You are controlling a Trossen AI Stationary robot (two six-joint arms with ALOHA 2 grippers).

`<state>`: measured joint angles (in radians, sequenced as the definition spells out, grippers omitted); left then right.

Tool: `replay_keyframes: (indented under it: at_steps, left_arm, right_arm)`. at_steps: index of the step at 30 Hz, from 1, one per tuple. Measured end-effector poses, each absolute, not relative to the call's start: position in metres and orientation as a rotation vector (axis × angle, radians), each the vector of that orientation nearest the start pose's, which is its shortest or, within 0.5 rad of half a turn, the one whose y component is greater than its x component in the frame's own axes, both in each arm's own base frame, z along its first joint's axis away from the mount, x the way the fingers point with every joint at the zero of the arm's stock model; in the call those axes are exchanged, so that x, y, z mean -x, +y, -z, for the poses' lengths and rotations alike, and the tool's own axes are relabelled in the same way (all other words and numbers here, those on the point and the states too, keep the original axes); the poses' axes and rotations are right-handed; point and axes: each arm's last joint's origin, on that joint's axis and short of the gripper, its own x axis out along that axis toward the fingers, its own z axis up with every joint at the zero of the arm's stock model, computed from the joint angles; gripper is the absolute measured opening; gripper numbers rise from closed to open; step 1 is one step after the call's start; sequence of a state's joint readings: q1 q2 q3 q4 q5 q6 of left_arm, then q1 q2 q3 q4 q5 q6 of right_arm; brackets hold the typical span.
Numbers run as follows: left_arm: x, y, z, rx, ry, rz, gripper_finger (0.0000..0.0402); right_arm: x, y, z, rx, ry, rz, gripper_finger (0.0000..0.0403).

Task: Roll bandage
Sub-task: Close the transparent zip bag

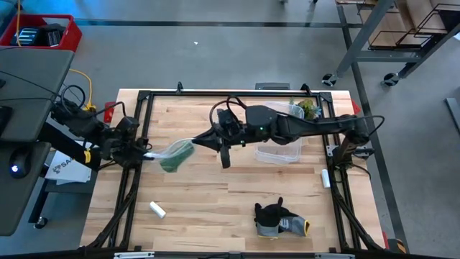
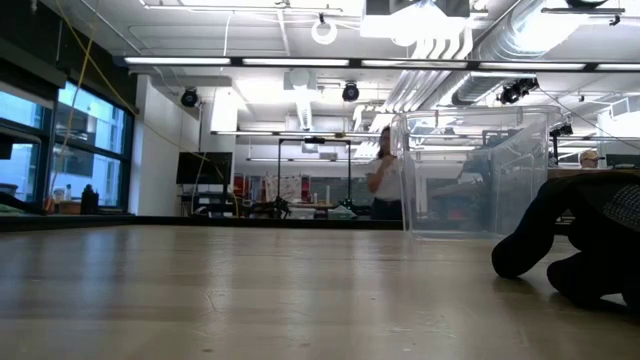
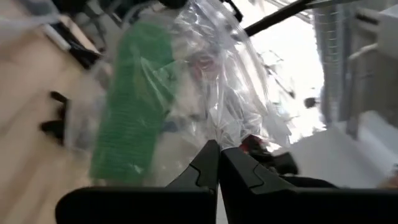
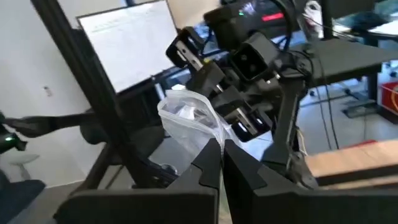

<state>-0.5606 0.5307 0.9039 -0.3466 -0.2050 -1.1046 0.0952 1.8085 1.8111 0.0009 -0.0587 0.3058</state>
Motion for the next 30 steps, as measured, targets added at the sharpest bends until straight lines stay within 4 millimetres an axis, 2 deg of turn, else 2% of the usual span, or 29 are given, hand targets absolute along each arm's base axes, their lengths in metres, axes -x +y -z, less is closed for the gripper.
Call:
replay_keyframes:
  at_steps: [7, 12, 16, 22, 26, 30]
  left_arm:
    - [-0.085, -0.042, -0.372, 0.948, 0.204, 0.162, 0.0000]
    - [-0.087, -0.041, -0.364, 0.676, 0.217, 0.064, 0.0012]
    - [-0.092, -0.043, -0.359, 0.492, 0.253, 0.046, 0.0054]
    - [-0.098, -0.047, -0.350, 0.409, 0.345, 0.024, 0.0146]
    - [-0.089, -0.042, -0.355, 0.429, 0.333, 0.041, 0.0189]
    - [-0.077, -0.031, -0.365, 0.385, 0.264, -0.028, 0.0203]
  right_arm:
    - [-0.419, 0.045, -0.412, -0.351, 0.111, -0.032, 0.0000]
    - [-0.418, 0.046, -0.410, -0.394, 0.132, 0.023, 0.0000]
    - [-0.418, 0.046, -0.410, -0.426, 0.128, 0.040, 0.0000]
    - [-0.415, 0.045, -0.411, -0.461, 0.136, 0.065, 0.0000]
    - [-0.404, 0.043, -0.415, -0.466, 0.185, 0.108, 0.0000]
    - [-0.398, 0.042, -0.421, -0.487, 0.180, 0.112, 0.0000]
